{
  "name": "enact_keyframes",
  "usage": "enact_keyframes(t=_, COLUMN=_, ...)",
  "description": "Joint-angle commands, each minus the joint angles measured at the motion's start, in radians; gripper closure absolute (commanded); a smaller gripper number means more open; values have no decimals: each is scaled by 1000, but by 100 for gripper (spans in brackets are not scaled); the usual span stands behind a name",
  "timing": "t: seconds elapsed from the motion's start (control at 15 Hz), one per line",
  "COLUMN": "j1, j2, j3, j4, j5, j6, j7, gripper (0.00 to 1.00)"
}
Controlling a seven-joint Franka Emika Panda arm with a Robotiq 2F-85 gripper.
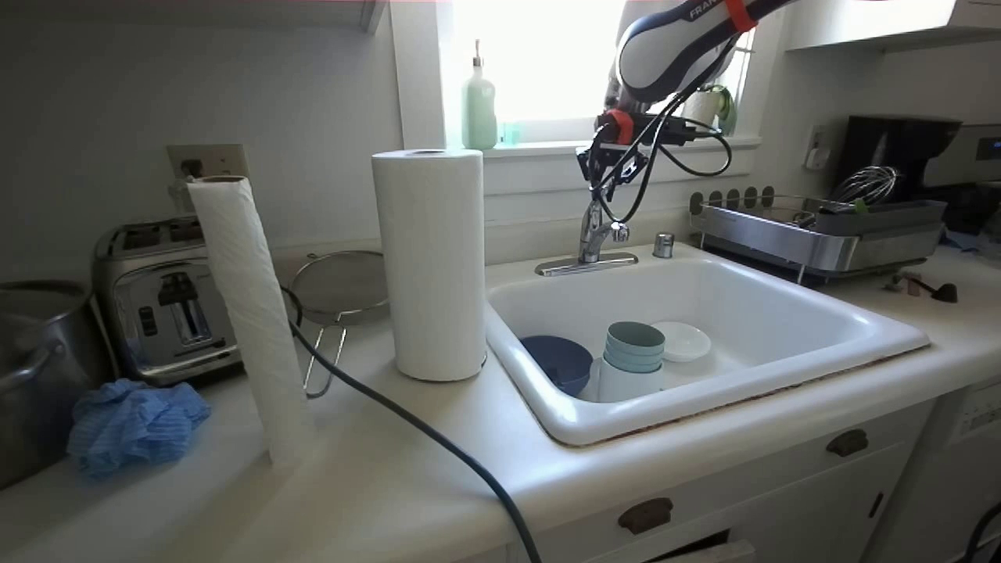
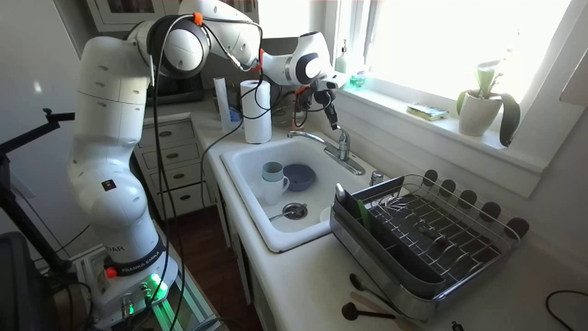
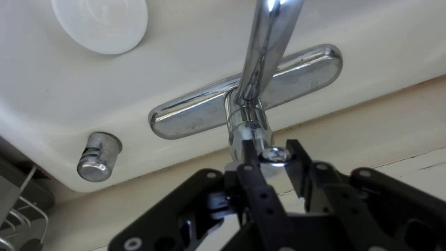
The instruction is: Move the tap nozzle to the left
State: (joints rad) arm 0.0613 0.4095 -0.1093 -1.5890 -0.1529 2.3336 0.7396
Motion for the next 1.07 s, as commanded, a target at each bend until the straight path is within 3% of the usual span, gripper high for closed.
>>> enact_keyframes(t=0.0, j1=53, j2=56, j3=-4, j4=91, j5=39, j6=-106, j7=196, gripper=93)
enact_keyframes(t=0.6, j1=96, j2=176, j3=-19, j4=278, j5=28, j6=-174, j7=677, gripper=93)
enact_keyframes(t=1.0, j1=94, j2=204, j3=-18, j4=359, j5=-9, j6=-241, j7=765, gripper=93)
